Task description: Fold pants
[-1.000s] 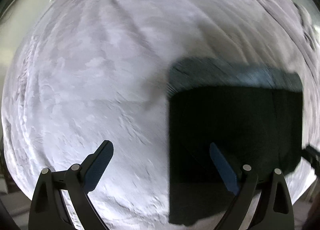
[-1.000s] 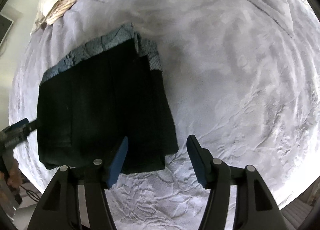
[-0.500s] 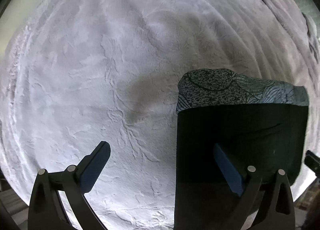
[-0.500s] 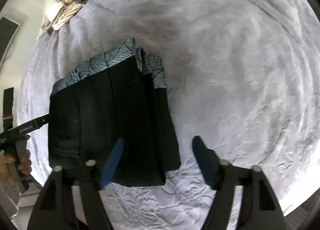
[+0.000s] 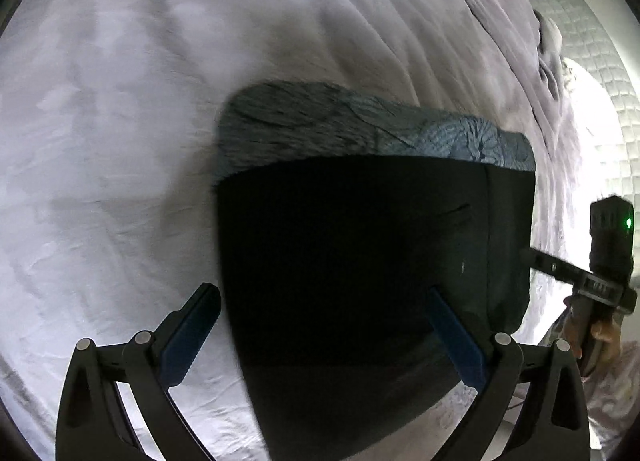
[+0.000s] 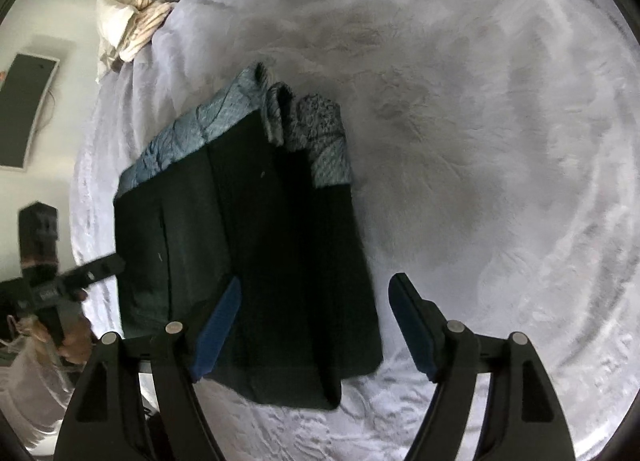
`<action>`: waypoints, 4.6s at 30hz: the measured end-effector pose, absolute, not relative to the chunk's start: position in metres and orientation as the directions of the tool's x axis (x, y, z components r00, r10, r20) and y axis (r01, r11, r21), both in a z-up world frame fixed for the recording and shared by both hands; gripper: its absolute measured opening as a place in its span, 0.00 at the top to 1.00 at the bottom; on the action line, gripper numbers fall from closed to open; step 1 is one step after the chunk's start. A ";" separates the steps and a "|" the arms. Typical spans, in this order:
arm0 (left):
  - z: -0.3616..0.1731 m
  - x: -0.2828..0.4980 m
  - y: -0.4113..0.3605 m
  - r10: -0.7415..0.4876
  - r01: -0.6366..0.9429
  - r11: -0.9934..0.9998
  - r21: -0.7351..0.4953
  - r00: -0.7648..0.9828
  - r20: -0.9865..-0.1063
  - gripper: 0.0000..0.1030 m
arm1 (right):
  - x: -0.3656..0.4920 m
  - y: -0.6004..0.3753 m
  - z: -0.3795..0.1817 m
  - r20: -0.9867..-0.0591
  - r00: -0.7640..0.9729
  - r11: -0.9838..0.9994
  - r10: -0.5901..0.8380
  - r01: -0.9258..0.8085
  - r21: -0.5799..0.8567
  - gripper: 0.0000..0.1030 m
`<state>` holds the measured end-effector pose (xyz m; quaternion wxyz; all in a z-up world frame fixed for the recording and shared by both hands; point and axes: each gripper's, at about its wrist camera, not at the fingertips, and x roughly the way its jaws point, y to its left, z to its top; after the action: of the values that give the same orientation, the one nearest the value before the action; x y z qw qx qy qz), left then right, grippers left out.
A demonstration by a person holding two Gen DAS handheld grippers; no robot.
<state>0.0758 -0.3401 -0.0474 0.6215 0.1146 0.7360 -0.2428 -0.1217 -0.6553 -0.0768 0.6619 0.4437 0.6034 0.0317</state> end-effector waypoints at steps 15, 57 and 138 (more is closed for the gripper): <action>-0.055 0.070 -0.334 -0.173 0.418 0.876 -0.242 -0.197 -0.965 0.16 | -0.110 -0.650 -0.116 -0.599 0.329 0.379 0.730 0.535 0.755 0.37; 0.027 0.058 -0.177 0.062 0.397 0.916 0.057 -0.002 -0.998 0.06 | -0.112 -0.472 -0.022 -0.785 0.130 0.620 0.605 0.542 0.567 0.36; 0.092 0.010 -0.217 0.213 0.485 0.833 0.266 0.163 -0.963 0.01 | -0.095 -0.434 0.088 -0.969 0.114 0.879 0.220 0.407 0.247 0.12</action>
<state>0.0104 -0.2165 0.0917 0.7122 0.2726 0.6397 -0.0956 -0.0947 -0.4337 0.0879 0.7076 0.2368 0.6624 -0.0662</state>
